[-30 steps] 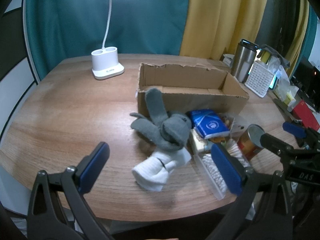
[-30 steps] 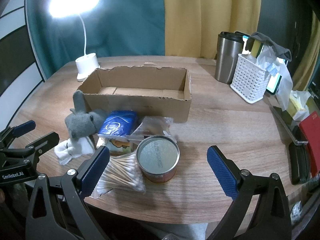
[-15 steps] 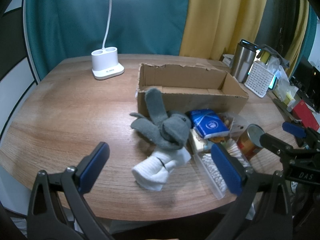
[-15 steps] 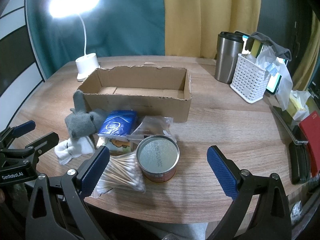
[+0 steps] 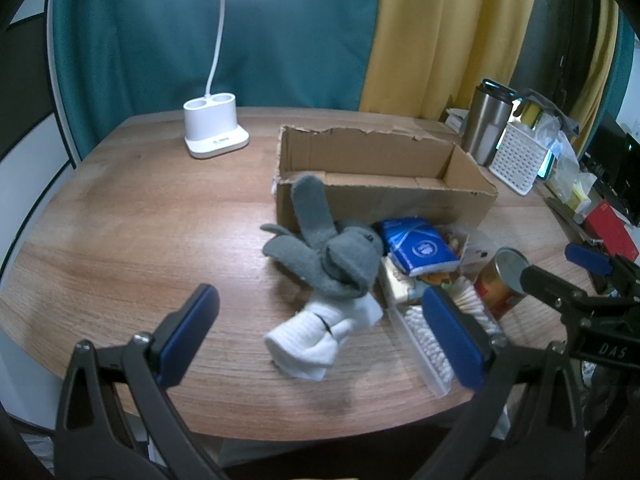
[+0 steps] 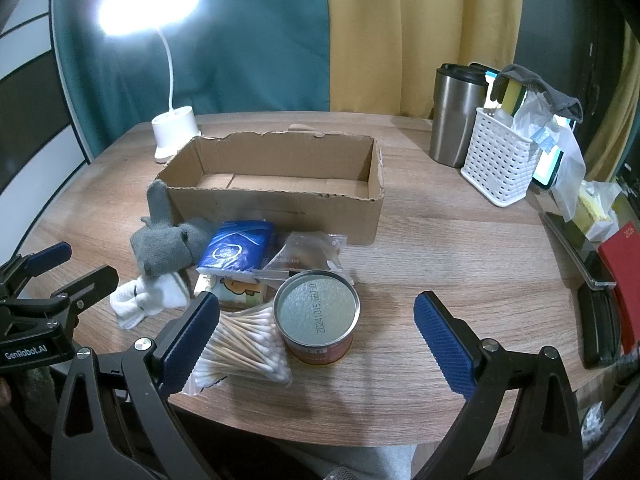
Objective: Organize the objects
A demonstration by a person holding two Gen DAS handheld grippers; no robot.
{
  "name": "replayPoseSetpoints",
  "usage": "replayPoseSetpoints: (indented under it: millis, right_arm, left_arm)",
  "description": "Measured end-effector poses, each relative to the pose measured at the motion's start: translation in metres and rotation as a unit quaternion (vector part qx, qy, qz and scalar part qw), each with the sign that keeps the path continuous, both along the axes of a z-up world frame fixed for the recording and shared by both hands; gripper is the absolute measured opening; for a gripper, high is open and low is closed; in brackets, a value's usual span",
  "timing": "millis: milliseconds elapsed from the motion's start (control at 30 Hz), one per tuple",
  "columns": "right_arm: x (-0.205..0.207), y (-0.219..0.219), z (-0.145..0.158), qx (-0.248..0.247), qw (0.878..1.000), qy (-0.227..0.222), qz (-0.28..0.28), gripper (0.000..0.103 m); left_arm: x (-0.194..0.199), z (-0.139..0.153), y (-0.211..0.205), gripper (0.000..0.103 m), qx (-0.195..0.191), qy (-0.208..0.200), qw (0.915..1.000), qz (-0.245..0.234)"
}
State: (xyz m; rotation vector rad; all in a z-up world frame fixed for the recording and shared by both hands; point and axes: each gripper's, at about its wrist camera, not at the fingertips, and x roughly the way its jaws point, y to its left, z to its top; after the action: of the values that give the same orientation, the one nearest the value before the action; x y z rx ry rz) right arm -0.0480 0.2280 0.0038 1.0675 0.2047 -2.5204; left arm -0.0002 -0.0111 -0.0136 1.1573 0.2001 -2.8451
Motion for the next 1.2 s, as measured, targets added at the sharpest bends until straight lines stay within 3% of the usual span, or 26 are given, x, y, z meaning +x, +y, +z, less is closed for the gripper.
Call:
replayPoseSetpoints:
  millis: [800,1200]
  right_arm:
    - [0.0,-0.001,0.002,0.0,1.0,-0.001,0.004,0.099]
    - [-0.012,0.0,-0.009,-0.003,1.0,-0.014,0.003,0.099]
  left_arm:
    - [0.0,0.0,-0.003,0.102,0.0,-0.001,1.0,0.003]
    - [-0.011,-0.018,-0.006,0.102,-0.006,-0.023,0.9997,0.005]
